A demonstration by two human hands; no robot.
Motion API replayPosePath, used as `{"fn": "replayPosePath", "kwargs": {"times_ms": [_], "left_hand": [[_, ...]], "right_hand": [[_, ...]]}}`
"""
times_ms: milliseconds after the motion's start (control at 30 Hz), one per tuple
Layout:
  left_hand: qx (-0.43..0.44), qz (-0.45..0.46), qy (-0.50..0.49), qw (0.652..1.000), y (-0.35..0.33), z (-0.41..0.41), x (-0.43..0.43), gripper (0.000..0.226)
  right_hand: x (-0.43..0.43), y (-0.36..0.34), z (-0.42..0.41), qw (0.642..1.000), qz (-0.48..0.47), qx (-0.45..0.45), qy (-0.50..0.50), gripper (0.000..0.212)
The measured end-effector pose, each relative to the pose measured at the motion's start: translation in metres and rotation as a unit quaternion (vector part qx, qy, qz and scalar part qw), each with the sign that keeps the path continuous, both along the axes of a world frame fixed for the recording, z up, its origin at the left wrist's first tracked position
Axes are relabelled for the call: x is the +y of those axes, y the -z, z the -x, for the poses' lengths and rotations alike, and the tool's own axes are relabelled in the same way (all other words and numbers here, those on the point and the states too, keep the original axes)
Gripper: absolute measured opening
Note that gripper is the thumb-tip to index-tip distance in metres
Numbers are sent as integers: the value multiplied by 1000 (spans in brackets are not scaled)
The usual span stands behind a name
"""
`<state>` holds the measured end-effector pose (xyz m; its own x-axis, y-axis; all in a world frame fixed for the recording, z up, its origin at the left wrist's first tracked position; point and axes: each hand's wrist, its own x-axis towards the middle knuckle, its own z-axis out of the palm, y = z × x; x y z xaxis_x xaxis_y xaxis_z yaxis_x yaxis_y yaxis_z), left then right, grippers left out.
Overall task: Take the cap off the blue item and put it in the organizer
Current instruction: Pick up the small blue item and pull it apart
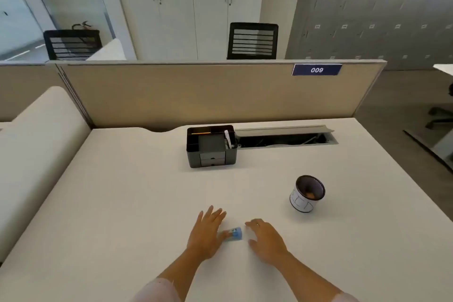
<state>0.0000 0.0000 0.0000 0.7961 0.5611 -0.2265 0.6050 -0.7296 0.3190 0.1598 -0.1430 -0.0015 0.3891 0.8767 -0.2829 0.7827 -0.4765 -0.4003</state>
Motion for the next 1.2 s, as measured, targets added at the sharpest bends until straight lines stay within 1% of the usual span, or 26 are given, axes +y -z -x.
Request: {"fn": "replayPosePath", "kwargs": {"times_ms": [67, 167, 300, 367, 467, 533, 667, 767, 867, 933, 1000, 1067, 1167, 1200], "left_hand": [[-1, 0, 2, 1000, 7, 0, -3, 62], [3, 1, 2, 1000, 14, -2, -9, 55], [-22, -11, 4, 1000, 10, -8, -8, 33], [-36, -5, -9, 999, 8, -8, -7, 28], [-61, 7, -24, 998, 6, -9, -6, 25], [-98, 19, -40, 994, 4, -9, -6, 22], [-174, 33, -56, 983, -9, -9, -5, 22], [-243, 40, -87, 965, -24, -12, -4, 21], [-295, 52, -108, 948, -40, -16, -6, 19], [-318, 56, -116, 939, -50, -20, -7, 20], [-330, 53, -125, 934, -59, -22, -8, 22], [-339, 42, -131, 931, -67, -24, -8, 23], [-348, 35, -130, 928, -76, -25, -10, 26], [-354, 45, -135, 924, -80, -26, -12, 30]], "right_hand": [[2, 2, 4, 1000, -8, 25, 15, 51], [7, 2, 12, 999, -11, 35, 27, 51], [11, 4, 18, 999, -20, 39, 27, 50], [12, 5, 20, 999, -22, 36, 29, 47], [11, 5, 21, 997, -27, 49, 44, 38], [13, 3, 19, 993, -39, 86, 65, 32], [21, -14, 18, 963, -102, 221, 115, 20], [31, -29, 16, 943, -151, 264, 133, 18], [39, -42, 15, 925, -226, 264, 154, 15], [46, -54, 14, 916, -262, 260, 156, 22], [53, -64, 12, 915, -283, 247, 147, 36], [58, -73, 9, 919, -301, 218, 134, 46], [66, -86, 5, 923, -323, 162, 130, 45], [68, -91, 5, 923, -328, 150, 136, 44]]}}
